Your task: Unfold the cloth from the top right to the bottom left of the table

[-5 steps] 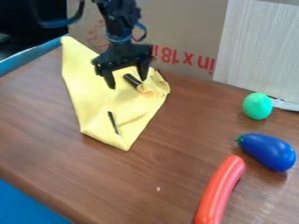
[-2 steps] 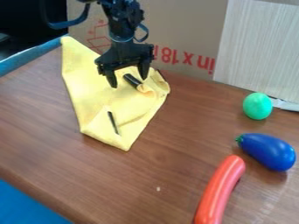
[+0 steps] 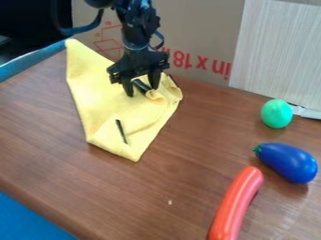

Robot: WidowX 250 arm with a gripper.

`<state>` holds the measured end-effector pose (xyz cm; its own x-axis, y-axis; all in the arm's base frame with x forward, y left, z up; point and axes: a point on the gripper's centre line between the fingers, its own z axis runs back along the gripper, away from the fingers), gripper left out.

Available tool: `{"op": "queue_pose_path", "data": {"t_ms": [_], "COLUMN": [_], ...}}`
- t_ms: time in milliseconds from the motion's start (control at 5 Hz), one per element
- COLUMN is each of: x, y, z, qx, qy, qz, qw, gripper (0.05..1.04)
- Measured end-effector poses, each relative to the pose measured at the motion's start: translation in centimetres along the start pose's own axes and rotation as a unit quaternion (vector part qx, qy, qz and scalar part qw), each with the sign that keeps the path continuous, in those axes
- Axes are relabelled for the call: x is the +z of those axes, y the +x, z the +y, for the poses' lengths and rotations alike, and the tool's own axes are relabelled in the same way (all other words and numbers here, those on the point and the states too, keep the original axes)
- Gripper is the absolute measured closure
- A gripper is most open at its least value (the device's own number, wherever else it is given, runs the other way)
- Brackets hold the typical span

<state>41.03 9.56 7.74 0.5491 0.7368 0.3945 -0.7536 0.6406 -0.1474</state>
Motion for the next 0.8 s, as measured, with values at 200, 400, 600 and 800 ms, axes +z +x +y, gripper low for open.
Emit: {"op": "queue_pose_path", "data": {"t_ms": [200,400,600,800], "x": [-0.1,0.0,-0.1,1.7], "y": [0.2,0.2,-0.2,0.9], "z": [0.0,-0.2,-0.1,1.4], "qx": [0.000,-0.004,-0.003,0.012], "qy": [-0.001,-0.007,-0.013,-0.031], "qz": [-0.006,-0.006,0.008,0.006], "qw": [1.0000,0.9999,0.9999,0.9994], "gripper": [0.717,0.920,1.016,1.029]}}
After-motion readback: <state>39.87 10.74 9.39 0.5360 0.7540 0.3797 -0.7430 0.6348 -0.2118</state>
